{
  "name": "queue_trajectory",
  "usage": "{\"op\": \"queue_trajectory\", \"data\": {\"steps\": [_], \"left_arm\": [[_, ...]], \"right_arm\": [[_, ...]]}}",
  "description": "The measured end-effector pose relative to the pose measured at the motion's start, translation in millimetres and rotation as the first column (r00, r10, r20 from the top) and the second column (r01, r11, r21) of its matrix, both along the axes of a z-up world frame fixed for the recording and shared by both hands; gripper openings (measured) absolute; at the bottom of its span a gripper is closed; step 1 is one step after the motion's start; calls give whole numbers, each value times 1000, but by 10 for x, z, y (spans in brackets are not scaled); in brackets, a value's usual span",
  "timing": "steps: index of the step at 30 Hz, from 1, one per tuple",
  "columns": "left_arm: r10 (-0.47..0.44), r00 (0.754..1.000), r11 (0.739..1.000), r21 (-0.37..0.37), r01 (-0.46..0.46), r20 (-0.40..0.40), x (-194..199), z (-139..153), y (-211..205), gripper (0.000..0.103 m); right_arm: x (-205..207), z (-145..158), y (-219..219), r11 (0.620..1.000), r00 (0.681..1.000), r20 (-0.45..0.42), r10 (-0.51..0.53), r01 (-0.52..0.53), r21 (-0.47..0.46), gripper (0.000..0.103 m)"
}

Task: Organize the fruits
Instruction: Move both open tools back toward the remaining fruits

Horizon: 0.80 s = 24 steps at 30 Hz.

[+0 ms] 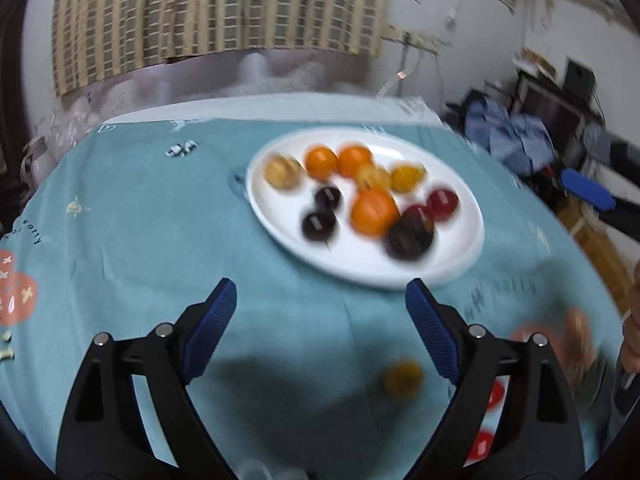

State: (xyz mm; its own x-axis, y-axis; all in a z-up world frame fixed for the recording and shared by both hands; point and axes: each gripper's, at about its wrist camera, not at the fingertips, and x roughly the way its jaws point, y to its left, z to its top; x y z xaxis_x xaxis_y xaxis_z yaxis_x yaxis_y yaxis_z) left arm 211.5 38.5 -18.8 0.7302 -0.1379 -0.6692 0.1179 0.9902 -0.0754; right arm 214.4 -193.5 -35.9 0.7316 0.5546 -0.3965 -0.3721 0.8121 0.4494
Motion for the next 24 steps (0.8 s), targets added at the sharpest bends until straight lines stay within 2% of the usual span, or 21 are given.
{"op": "queue_trajectory", "data": {"steps": [3, 5, 8, 15, 24], "left_arm": [[-33, 999, 996, 83, 34, -9, -223, -134, -179, 90], [-45, 999, 993, 108, 46, -15, -238, -177, -243, 90], [-80, 996, 989, 124, 84, -38, -223, -240, -330, 91], [-155, 985, 977, 138, 164, -74, -218, -341, -476, 89], [-206, 973, 971, 102, 217, -107, -192, -396, -532, 62]], "right_arm": [[-169, -231, -100, 1000, 998, -53, -21, 21, 0, 89], [-212, -300, -174, 999, 997, -80, -21, 23, 23, 89], [-169, -299, -251, 997, 994, -101, -34, 41, 65, 89], [-122, -334, -281, 996, 989, -136, -51, 60, 62, 89], [-123, -355, -224, 998, 990, -134, -49, 52, 19, 89]]}}
